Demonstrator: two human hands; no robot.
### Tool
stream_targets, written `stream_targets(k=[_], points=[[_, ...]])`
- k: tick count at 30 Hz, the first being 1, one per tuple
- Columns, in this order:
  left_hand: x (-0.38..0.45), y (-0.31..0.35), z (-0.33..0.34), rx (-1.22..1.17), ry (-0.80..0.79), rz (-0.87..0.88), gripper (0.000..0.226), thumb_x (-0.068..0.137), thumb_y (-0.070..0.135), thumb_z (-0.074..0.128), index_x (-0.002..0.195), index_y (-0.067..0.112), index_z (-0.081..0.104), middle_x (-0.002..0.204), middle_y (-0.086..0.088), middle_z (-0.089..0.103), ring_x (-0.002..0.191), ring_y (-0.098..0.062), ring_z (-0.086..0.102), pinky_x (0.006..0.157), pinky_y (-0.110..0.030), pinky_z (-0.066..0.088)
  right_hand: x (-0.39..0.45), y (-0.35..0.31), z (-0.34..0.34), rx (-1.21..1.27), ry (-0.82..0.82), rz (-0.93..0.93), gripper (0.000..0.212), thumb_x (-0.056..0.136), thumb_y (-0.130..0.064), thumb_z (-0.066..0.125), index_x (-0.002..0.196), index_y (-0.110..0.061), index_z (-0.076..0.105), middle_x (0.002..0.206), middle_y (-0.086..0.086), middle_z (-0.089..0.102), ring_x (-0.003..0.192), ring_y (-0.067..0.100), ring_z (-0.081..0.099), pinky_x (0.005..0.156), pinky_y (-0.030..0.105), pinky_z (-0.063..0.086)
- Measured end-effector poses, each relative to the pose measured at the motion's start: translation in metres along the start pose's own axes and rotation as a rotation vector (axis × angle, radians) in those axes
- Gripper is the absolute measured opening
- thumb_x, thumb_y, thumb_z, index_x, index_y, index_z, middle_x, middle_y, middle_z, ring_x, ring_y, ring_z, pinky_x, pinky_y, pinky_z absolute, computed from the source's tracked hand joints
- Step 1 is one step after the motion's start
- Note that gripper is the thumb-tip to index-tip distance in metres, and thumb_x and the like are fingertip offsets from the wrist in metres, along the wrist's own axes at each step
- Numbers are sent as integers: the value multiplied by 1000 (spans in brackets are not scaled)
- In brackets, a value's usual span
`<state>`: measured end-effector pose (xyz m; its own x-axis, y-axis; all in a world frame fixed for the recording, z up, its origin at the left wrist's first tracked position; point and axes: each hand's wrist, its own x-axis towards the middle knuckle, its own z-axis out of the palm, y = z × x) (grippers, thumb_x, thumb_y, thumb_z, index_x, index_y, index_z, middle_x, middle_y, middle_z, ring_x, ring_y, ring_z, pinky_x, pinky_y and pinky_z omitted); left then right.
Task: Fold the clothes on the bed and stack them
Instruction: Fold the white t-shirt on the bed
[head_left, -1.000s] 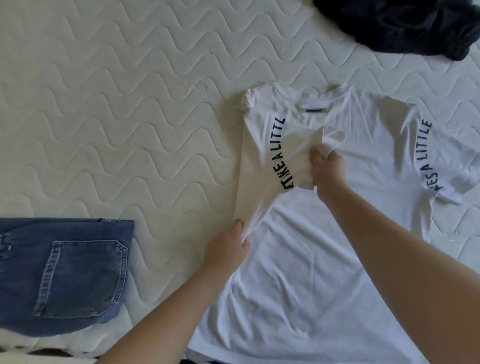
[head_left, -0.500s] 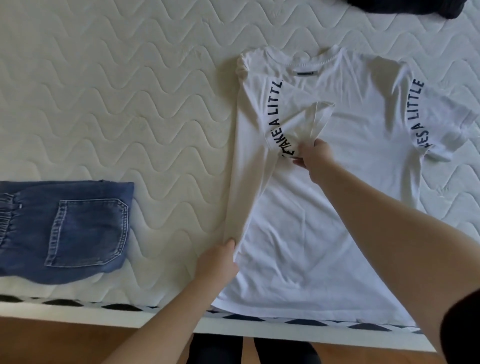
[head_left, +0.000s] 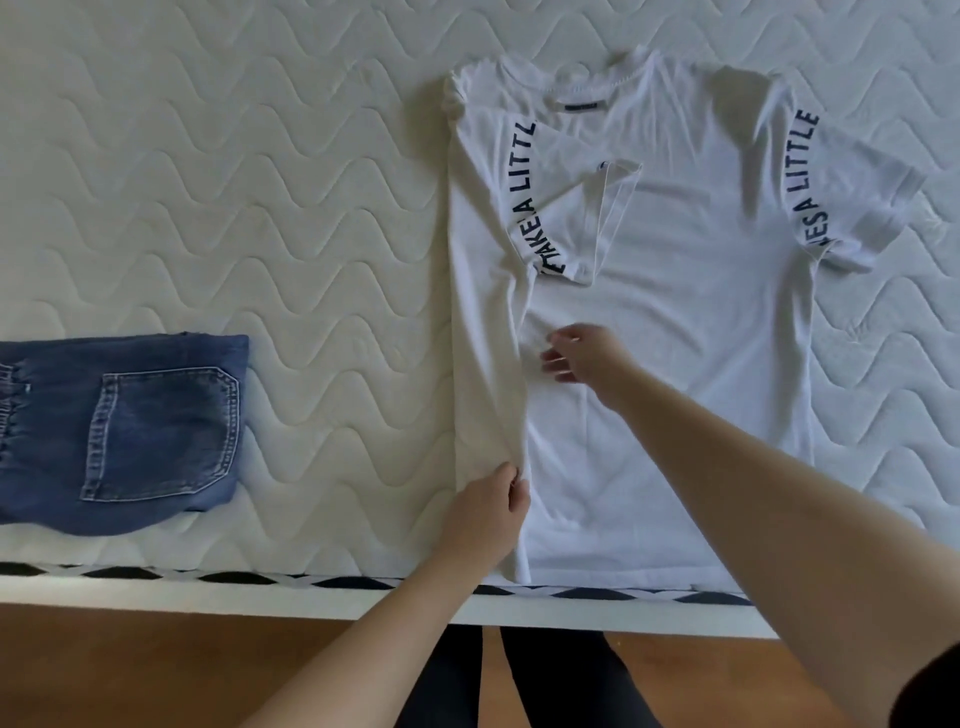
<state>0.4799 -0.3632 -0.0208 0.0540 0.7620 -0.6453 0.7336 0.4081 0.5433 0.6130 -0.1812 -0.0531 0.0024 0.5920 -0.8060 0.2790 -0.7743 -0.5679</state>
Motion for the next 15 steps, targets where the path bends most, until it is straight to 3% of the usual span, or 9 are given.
stream_targets(k=[4, 7, 10, 12, 15], points=[[-10, -18, -6, -163, -77, 3, 39, 104, 39, 34, 75, 13, 39, 61, -8, 52, 59, -27, 52, 61, -45, 42, -14, 20, 28, -41, -82, -50, 20, 99, -17, 54, 109, -3, 65, 89, 10, 71, 74, 19, 67, 72, 32, 57], [-18, -26, -11, -210, -74, 19, 41, 103, 41, 35, 73, 14, 41, 58, -6, 48, 55, -26, 48, 61, -47, 43, -18, 22, 44, -76, -97, -58, 20, 98, -26, 56, 103, -10, 68, 89, 6, 72, 79, 18, 69, 73, 30, 60], [-20, -28, -15, -216, -33, 35, 42, 102, 39, 40, 67, 16, 36, 53, 3, 37, 50, -14, 36, 55, -38, 34, -20, 20, 57, -101, -80, -35, 26, 97, -32, 57, 105, -10, 67, 87, 5, 71, 77, 17, 68, 64, 28, 58], [-21, -29, -18, -239, -15, 33, 43, 101, 40, 44, 66, 18, 34, 50, 9, 32, 49, -9, 31, 52, -28, 28, -20, 18, 62, -165, -48, -12, 27, 97, -33, 57, 101, -9, 69, 88, 7, 73, 81, 22, 69, 68, 31, 58], [-23, -32, -21, -227, -15, 50, 44, 99, 41, 49, 64, 20, 31, 48, 10, 33, 48, -8, 30, 50, -23, 25, -19, 15, 67, -214, -43, 48, 22, 96, -18, 52, 96, -7, 71, 86, 8, 72, 76, 23, 67, 70, 32, 57]])
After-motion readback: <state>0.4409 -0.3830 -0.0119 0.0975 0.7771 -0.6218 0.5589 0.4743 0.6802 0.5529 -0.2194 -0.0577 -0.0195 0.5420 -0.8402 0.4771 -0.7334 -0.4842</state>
